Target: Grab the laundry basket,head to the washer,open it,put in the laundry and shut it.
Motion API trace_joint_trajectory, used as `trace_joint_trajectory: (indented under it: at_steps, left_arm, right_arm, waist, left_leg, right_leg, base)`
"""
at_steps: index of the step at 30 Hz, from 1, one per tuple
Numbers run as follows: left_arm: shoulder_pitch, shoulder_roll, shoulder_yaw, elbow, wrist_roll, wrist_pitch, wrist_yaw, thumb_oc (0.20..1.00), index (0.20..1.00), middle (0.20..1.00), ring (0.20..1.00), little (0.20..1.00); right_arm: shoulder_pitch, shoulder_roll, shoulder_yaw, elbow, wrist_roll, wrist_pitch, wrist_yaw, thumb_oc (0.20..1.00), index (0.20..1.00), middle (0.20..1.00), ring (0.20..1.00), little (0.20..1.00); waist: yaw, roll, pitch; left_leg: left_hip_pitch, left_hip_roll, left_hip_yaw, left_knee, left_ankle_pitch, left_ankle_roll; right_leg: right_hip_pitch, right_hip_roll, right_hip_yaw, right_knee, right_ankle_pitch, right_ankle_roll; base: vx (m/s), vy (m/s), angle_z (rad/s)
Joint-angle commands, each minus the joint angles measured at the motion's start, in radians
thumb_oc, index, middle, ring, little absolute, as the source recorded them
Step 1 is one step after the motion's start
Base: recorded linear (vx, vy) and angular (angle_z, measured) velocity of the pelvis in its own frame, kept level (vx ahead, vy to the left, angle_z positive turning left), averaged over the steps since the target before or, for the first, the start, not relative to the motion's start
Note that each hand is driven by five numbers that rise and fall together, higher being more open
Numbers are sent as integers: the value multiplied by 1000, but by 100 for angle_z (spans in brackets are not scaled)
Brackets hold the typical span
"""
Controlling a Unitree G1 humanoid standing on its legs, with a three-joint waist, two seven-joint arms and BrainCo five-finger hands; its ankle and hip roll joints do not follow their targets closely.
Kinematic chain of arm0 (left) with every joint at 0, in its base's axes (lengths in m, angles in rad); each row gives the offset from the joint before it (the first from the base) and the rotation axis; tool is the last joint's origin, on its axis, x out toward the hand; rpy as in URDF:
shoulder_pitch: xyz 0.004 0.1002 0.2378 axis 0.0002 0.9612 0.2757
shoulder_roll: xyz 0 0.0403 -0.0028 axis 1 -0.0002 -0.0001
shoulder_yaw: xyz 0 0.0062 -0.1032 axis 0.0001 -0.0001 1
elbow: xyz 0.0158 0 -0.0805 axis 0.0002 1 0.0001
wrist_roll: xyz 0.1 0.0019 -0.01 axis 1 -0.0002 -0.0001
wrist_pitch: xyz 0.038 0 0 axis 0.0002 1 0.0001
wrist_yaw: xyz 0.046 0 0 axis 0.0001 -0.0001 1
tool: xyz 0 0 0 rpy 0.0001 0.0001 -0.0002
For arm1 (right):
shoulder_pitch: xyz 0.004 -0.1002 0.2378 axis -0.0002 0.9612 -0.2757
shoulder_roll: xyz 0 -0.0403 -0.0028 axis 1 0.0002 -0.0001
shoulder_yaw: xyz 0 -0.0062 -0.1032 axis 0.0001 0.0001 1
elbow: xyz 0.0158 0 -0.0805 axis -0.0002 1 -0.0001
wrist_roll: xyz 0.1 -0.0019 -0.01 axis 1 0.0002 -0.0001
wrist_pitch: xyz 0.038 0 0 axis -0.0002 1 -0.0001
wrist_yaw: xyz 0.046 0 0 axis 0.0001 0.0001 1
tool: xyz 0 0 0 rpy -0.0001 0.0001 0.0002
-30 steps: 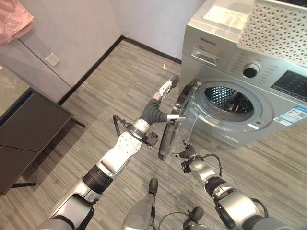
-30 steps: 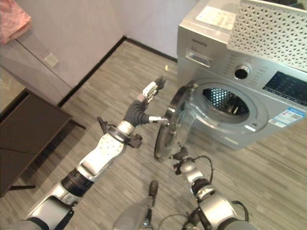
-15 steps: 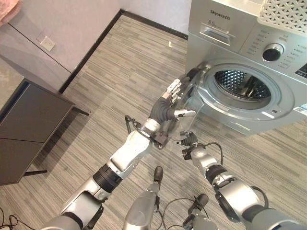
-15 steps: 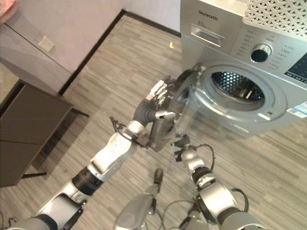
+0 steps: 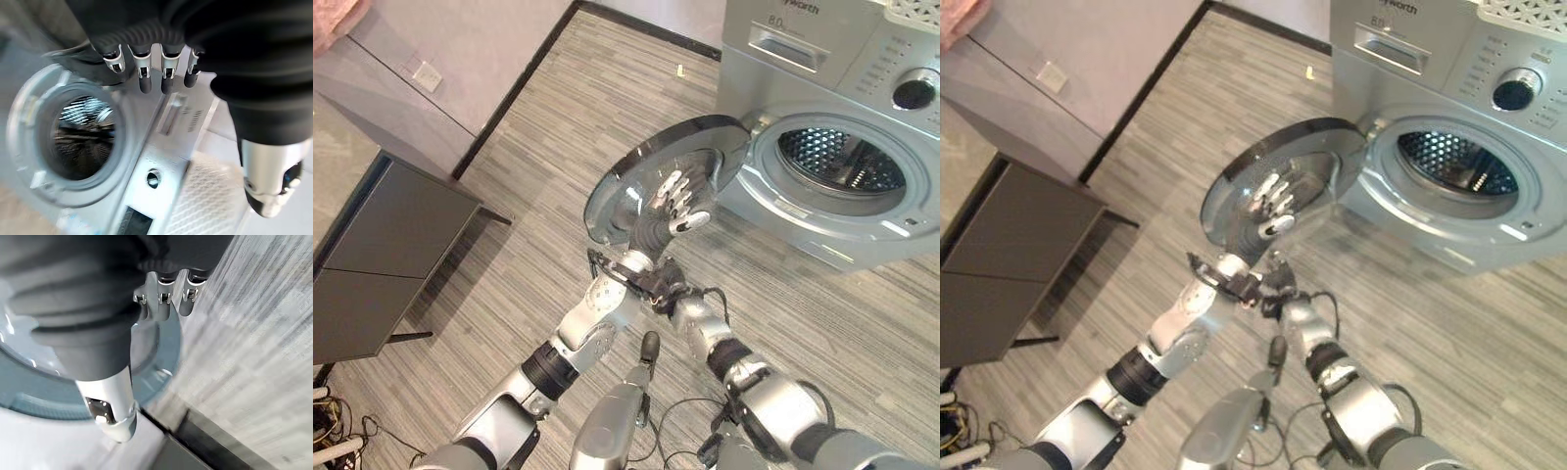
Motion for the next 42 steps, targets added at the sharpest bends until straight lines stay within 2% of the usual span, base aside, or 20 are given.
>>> trace_joint_trajectory:
  at_steps: [1,2,4,6,7,13,14,15,17,18,20,21,26,27,28,30,31,32,38,42]
  left_arm:
    - [-83,-33,-42,84,37,8,-78,1000,1000,1000,1000,1000]
    - [-97,-9,-64,167,92,49,-149,1000,1000,1000,1000,1000]
    - [-110,4,-69,203,122,53,-164,1000,1000,1000,1000,1000]
    - [-162,39,-96,320,273,74,-194,1000,1000,1000,1000,1000]
    - [-200,54,-113,405,414,89,-205,1000,1000,1000,1000,1000]
    - [-200,54,-113,405,414,89,-205,1000,1000,1000,1000,1000]
    - [-227,73,-124,455,498,90,-201,1000,1000,1000,1000,1000]
    - [-248,77,-124,511,582,90,-185,1000,1000,1000,1000,1000]
    - [-395,59,-69,835,826,124,-70,1000,1000,1000,1000,1000]
    - [-477,68,-36,964,857,136,-33,1000,1000,1000,1000,1000]
    - [-612,206,24,1120,869,130,15,1000,1000,1000,1000,1000]
    - [-629,239,19,1134,876,126,15,1000,1000,1000,1000,1000]
    - [-629,239,19,1134,876,126,15,1000,1000,1000,1000,1000]
    - [-665,322,0,1166,894,126,13,1000,1000,1000,1000,1000]
    - [-665,322,0,1166,894,126,13,1000,1000,1000,1000,1000]
    - [-711,444,-5,1212,904,129,19,1000,1000,1000,1000,1000]
    - [-767,538,41,1219,838,116,90,1000,1000,1000,1000,1000]
    - [-792,561,64,1224,779,110,114,1000,1000,1000,1000,1000]
    - [-792,561,64,1224,779,110,114,1000,1000,1000,1000,1000]
    - [-821,591,26,1171,787,93,172,1000,1000,1000,1000,1000]
  right_arm:
    - [53,33,23,47,-88,6,36,1000,1000,1000,1000,1000]
    - [122,-10,38,73,-172,30,67,1000,1000,1000,1000,1000]
    - [144,-31,40,78,-205,38,76,1000,1000,1000,1000,1000]
    - [176,-86,43,95,-301,43,89,1000,1000,1000,1000,1000]
    - [188,-121,45,99,-354,46,90,1000,1000,1000,1000,1000]
    - [188,-121,45,99,-354,46,90,1000,1000,1000,1000,1000]
    - [202,-153,50,84,-382,46,94,1000,1000,1000,1000,1000]
    - [209,-178,50,66,-400,45,95,1000,1000,1000,1000,1000]
    - [278,-275,24,-31,-416,39,82,1000,1000,1000,1000,1000]
    - [310,-302,5,-59,-404,32,77,1000,1000,1000,1000,1000]
    - [366,-340,-34,-139,-353,5,73,1000,1000,1000,1000,1000]
    - [372,-342,-35,-155,-348,-1,73,1000,1000,1000,1000,1000]
    - [372,-342,-35,-155,-348,-1,73,1000,1000,1000,1000,1000]
    - [395,-352,-36,-201,-339,-9,78,1000,1000,1000,1000,1000]
    - [395,-352,-36,-201,-339,-9,78,1000,1000,1000,1000,1000]
    - [430,-371,-37,-273,-330,-23,90,1000,1000,1000,1000,1000]
    - [457,-371,-31,-321,-318,-41,93,1000,1000,1000,1000,1000]
    - [459,-364,-22,-325,-306,-45,89,1000,1000,1000,1000,1000]
    - [459,-364,-22,-325,-306,-45,89,1000,1000,1000,1000,1000]
    - [432,-330,4,-278,-291,-49,81,1000,1000,1000,1000,1000]
  waist:
    - [-36,-9,-1]
    - [-74,-24,-2]
    - [-84,-29,-3]
    - [-114,-44,1]
    - [-131,-55,9]
    - [-130,-55,9]
    - [-147,-66,16]
    - [-156,-74,25]
    - [-209,-122,73]
    - [-232,-142,85]
    - [-266,-189,115]
    - [-270,-200,117]
    - [-270,-200,117]
    - [-281,-224,124]
    - [-281,-224,123]
    - [-297,-261,133]
    - [-306,-301,146]
    - [-313,-314,143]
    - [-313,-314,143]
    - [-301,-327,137]
  left_leg:
    - [50,38,40,-5,-112,-60]
    - [56,43,57,-6,-118,-57]
    - [58,46,63,-6,-120,-56]
    - [58,54,73,-5,-122,-56]
    - [55,58,76,-5,-121,-55]
    - [55,58,76,-5,-121,-55]
    - [52,61,79,-4,-121,-55]
    - [50,64,82,-4,-119,-55]
    - [35,81,97,-2,-108,-55]
    - [27,88,104,-5,-102,-57]
    - [-17,112,119,0,-90,-63]
    - [-28,117,122,4,-90,-63]
    - [-28,117,122,4,-90,-63]
    - [-52,128,127,17,-89,-67]
    - [-53,128,127,17,-89,-67]
    - [-96,143,132,47,-92,-74]
    - [-164,159,121,98,-101,-82]
    - [-200,165,111,121,-107,-86]
    - [-200,165,111,121,-107,-86]
    - [-243,166,93,133,-107,-87]
  right_leg:
    - [-62,-115,84,66,-10,51]
    - [-71,-112,101,67,-8,52]
    - [-75,-112,106,69,-8,52]
    - [-86,-109,116,79,-11,51]
    - [-96,-107,123,87,-13,51]
    - [-96,-107,123,87,-13,51]
    - [-104,-105,129,92,-14,51]
    - [-113,-104,134,97,-15,50]
    - [-148,-94,153,104,-8,50]
    - [-163,-89,158,101,-2,50]
    - [-217,-69,179,93,15,52]
    - [-227,-63,182,90,20,53]
    - [-227,-63,182,90,20,53]
    - [-250,-52,191,87,27,55]
    - [-251,-53,191,87,27,55]
    - [-280,-41,204,78,42,57]
    - [-312,-30,203,66,58,59]
    - [-326,-27,198,60,63,59]
    - [-327,-27,198,60,63,59]
    - [-334,-24,174,40,79,65]
  base:
    - [0,76,-16]
    - [0,64,-21]
    - [2,34,-28]
    - [-15,9,-38]
    - [-21,-5,-33]
    - [-3,-1,-10]
    - [-36,-19,1]
    - [-74,-49,1]
    - [-106,-87,-1]
    - [-106,-107,-7]
    - [-107,-113,-36]
    - [-69,-67,-62]
    - [-9,-11,-7]
    - [-29,-36,-6]
    - [-45,-59,-11]
    - [-72,-100,-9]
    - [-96,-152,-15]
    - [-68,-117,-17]
    - [-3,-9,1]
    - [11,-21,5]
